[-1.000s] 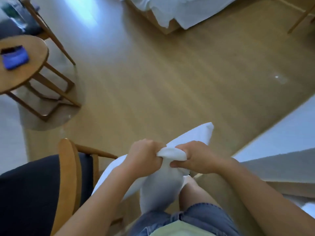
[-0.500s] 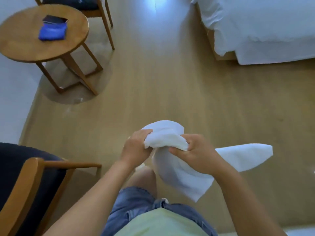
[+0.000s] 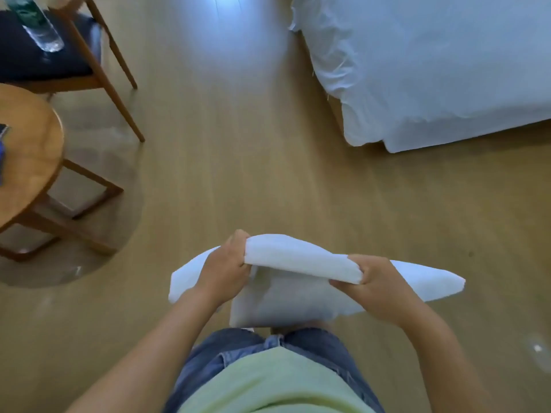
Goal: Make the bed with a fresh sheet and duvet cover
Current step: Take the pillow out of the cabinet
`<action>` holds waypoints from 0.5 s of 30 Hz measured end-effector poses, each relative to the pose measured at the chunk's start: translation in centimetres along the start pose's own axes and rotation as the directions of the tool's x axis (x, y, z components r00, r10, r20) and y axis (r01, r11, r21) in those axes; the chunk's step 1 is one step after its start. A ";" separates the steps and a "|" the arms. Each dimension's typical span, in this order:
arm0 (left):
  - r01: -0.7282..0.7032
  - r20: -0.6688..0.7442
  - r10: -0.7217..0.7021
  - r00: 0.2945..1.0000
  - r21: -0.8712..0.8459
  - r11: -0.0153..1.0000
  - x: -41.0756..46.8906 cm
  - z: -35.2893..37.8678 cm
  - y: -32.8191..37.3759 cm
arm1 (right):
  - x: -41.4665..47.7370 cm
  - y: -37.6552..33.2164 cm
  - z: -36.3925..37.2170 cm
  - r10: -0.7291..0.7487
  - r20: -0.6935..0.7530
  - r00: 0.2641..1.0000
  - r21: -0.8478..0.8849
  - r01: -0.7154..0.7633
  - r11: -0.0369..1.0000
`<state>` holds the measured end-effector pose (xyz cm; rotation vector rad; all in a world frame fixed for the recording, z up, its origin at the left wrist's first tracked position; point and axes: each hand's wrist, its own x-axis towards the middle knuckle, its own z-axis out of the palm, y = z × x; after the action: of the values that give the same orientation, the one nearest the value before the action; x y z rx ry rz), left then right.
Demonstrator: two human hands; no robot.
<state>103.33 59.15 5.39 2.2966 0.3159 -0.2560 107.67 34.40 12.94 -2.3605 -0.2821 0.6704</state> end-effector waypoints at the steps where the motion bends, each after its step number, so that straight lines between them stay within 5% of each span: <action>1: -0.003 0.008 0.003 1.000 0.027 1.000 2.2 -1.3 0.2 | 2.6 0.1 -0.7 0.017 -0.017 1.000 -0.005 -0.017 1.000; 7: 0.019 -0.017 -0.013 1.000 0.363 0.932 18.1 -9.0 0.3 | 21.2 -1.4 -3.5 0.013 -0.013 1.000 0.014 -0.013 1.000; 15: 0.163 -0.026 -0.163 0.986 0.318 0.934 38.0 -19.1 3.0 | 46.1 -9.0 -11.9 -0.104 0.036 0.994 0.090 0.101 0.991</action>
<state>141.90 76.82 9.62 2.5922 0.4976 -0.4190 152.78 51.61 8.46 -2.2342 -0.3809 0.6681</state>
